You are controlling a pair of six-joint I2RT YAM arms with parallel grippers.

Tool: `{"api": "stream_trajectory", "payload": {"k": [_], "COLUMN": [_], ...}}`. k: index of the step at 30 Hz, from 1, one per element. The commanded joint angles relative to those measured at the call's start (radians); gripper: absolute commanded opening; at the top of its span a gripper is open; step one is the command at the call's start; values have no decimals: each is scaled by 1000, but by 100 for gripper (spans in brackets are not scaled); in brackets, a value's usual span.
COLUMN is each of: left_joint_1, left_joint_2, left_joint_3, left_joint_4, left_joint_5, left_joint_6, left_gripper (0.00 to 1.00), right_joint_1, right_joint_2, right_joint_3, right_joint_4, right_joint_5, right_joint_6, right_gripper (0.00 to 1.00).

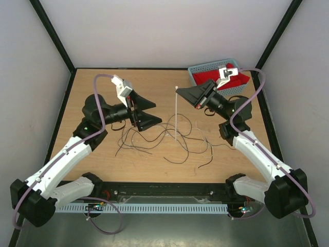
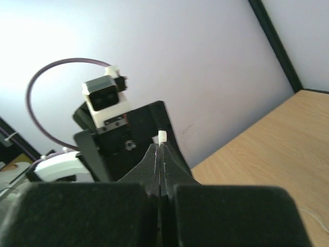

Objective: Zip-tie the wires
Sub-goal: Pick up the ribbon at the center of the board.

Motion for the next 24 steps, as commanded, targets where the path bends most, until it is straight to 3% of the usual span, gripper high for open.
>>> {"api": "stream_trajectory", "payload": {"k": [1, 10, 24], "left_joint_1": [-58, -138, -181], "left_joint_2": [24, 103, 136], "left_joint_3": [-20, -2, 5], "left_joint_4": [158, 265, 363], "left_joint_5": [-44, -80, -84], "left_joint_6": [13, 5, -22], "left_gripper": [89, 70, 6], "right_joint_1": [38, 125, 148], "right_joint_2": [-35, -23, -48], "right_joint_3": [-52, -47, -66], "right_joint_4": [200, 201, 131], "right_joint_5": [21, 39, 98], "right_joint_6": [119, 90, -12], "right_gripper": [0, 0, 0]}}
